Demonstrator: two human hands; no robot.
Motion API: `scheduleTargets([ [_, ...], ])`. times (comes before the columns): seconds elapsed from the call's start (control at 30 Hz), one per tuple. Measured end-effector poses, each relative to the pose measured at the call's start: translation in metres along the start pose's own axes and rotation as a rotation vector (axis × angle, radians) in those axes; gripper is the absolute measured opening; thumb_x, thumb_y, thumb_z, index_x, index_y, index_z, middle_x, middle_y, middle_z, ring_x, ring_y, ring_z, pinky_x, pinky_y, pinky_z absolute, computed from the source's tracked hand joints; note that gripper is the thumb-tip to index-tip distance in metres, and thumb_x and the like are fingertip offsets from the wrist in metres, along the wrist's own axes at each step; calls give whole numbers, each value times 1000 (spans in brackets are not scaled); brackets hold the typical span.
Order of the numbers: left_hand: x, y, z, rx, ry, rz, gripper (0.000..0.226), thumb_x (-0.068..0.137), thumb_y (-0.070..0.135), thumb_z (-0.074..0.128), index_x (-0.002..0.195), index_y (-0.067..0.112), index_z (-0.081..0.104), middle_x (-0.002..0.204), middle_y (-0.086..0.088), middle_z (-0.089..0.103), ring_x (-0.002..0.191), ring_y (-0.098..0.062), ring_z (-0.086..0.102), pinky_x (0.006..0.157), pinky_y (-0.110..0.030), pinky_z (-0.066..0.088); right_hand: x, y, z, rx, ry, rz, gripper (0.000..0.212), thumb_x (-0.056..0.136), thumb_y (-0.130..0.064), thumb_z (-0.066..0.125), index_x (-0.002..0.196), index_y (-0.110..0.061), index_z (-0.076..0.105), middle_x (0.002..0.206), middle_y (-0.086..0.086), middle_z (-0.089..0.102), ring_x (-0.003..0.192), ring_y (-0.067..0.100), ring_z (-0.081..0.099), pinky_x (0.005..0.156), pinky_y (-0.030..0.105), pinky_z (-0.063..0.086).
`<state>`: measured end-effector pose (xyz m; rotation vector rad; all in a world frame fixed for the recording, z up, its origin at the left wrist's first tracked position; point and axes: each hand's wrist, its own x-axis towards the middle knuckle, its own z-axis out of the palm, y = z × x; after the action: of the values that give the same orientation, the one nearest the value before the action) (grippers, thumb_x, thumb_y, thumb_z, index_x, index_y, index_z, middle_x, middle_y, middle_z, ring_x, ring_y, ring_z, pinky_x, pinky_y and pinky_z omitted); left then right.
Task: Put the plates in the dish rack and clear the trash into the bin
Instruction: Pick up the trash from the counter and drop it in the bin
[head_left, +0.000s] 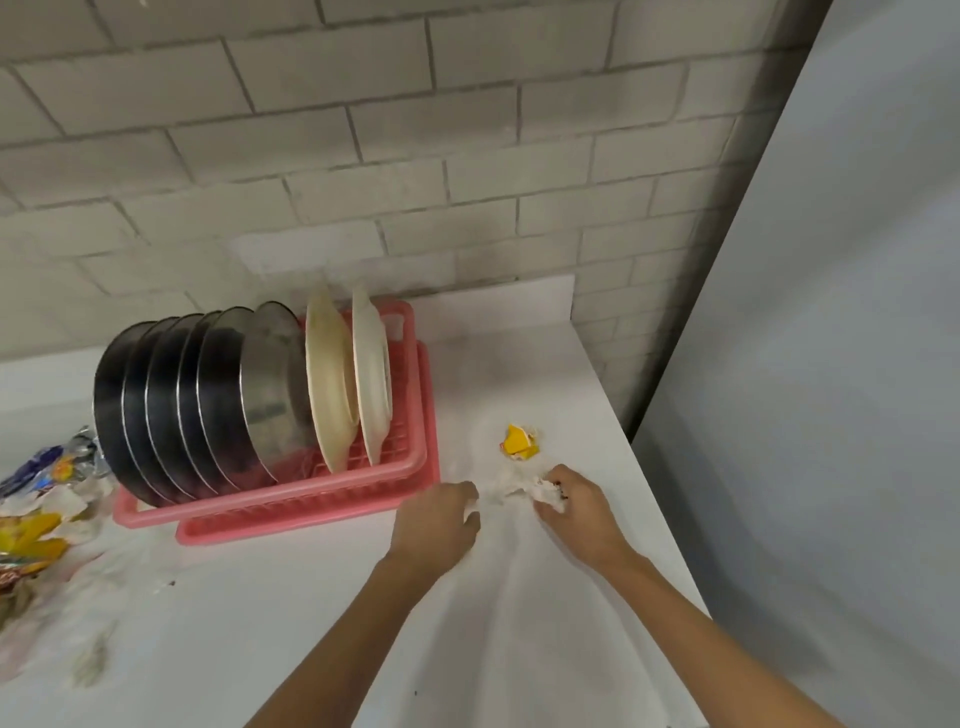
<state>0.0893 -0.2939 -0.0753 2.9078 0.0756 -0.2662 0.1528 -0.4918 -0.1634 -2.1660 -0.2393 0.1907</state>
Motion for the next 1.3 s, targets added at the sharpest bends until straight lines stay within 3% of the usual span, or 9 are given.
scheduleTargets([
  [0.13,58,22,-8,-203,216,148,47,93,11,51,138,25,51,145,6,45,123,-19,53,93,-35,50,-13,-2,-4,151,-13,-50,16,87,-5,51,88,-20,48,72,-7,53,63,6,46,59,23,38],
  [0.27,107,25,15,-73,-89,192,58,93,9,48,147,29,39,160,3,20,141,-23,32,106,-40,41,-18,-11,-5,378,28,48,34,84,5,41,87,-21,62,78,-9,63,71,9,55,65,19,43],
  [0.37,107,19,46,-244,-91,141,49,91,11,52,139,22,48,144,-3,46,126,-26,50,96,-31,42,-15,-15,-7,526,24,162,15,71,-4,41,58,-8,47,62,9,47,63,18,45,61,30,35],
  [0.47,85,13,63,-443,88,83,30,85,23,67,115,19,61,109,3,63,98,-19,60,79,-26,43,-11,-19,-14,600,28,201,17,63,-14,42,60,-1,32,62,24,34,62,23,36,60,39,28],
  [0.6,48,15,69,-691,221,-28,27,78,21,75,100,23,60,92,8,65,83,-11,60,71,-21,43,-11,-31,-28,607,37,197,18,75,-20,45,63,-12,36,64,7,33,62,16,33,58,31,25],
  [0.73,6,25,77,-967,280,-173,30,79,19,79,103,20,62,94,11,69,83,5,59,74,-7,42,-11,-38,-29,571,-12,262,47,89,-48,62,61,-12,51,58,2,45,51,12,40,51,23,34],
  [0.83,-17,24,86,-1139,279,-239,30,81,17,78,107,19,62,101,9,72,94,-1,65,84,-17,49,-6,-43,-21,520,23,335,40,82,-27,72,53,-11,49,48,2,48,48,15,43,52,23,36],
  [1.0,-43,18,94,-1313,285,-329,38,75,25,77,110,21,62,111,8,71,106,-11,66,91,-32,52,-7,-47,-10,643,-17,397,12,74,9,53,64,6,58,60,21,58,58,28,58,58,38,53],
  [1.3,-60,12,99,-1312,249,-347,34,80,11,78,107,24,63,108,8,71,103,-10,66,85,-25,51,-17,-52,-15,492,-44,281,9,67,4,47,74,6,54,61,15,59,52,26,57,46,28,42],
])
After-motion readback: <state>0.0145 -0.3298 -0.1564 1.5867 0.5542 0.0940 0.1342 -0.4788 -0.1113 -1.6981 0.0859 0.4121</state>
